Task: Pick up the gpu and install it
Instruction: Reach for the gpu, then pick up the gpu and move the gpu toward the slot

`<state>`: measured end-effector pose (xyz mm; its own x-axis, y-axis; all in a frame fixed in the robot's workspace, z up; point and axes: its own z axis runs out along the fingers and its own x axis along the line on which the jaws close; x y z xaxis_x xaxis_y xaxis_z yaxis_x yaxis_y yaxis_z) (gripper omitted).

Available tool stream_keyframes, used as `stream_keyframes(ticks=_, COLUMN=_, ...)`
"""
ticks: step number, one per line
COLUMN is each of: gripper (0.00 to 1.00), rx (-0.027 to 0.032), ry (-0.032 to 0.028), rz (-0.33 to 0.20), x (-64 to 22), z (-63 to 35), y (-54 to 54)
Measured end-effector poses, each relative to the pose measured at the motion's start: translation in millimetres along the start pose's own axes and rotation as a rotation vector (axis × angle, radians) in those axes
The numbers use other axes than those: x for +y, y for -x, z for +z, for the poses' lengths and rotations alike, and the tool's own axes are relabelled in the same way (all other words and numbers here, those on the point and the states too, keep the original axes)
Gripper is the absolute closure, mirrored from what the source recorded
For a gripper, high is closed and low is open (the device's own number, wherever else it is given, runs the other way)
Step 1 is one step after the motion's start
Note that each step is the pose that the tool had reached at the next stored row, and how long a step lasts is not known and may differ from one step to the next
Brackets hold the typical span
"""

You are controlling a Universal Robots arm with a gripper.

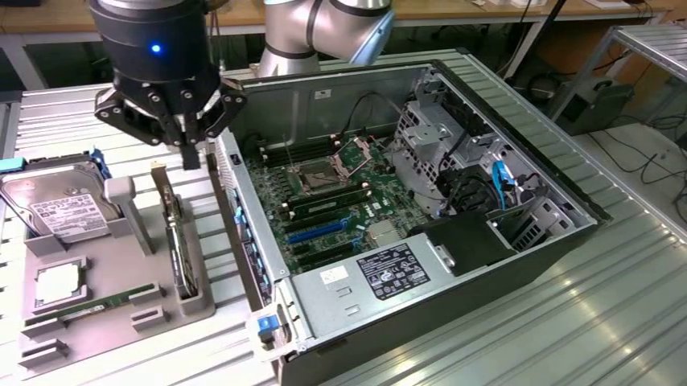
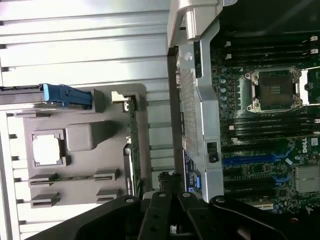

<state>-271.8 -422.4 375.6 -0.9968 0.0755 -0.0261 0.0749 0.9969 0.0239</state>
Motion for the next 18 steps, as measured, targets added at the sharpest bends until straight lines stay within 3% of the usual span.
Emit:
stream_keyframes(ticks=6, gripper=0.89, rx=-0.0006, ry=-0.0083, rz=0.0, x=-5.7, z=6.5, y=-25.2)
stream_keyframes(ticks=8, gripper=0.89, rx=-0.001, ry=-0.014, rz=0.0, x=-8.6, z=11.0, y=-37.5)
stream_keyframes(ticks=12, gripper=0.89, rx=-0.001, ry=-0.0138, rz=0.0, x=-8.6, z=11.0, y=-37.5)
stream_keyframes(ticks=13, gripper=0.58, rx=-0.0008, ry=-0.0131, rz=0.0, x=-8.6, z=11.0, y=-37.6)
stream_keyframes(ticks=14, gripper=0.52, rx=-0.001, ry=-0.013, rz=0.0, x=-8.6, z=11.3, y=-37.6)
stream_keyframes(ticks=15, gripper=0.52, rx=-0.0045, ry=-0.0129, rz=0.001, x=-9.1, z=22.4, y=-40.2)
stream_keyframes(ticks=18, gripper=0.52, rx=-0.008, ry=-0.0129, rz=0.011, x=-9.3, z=29.3, y=-41.0)
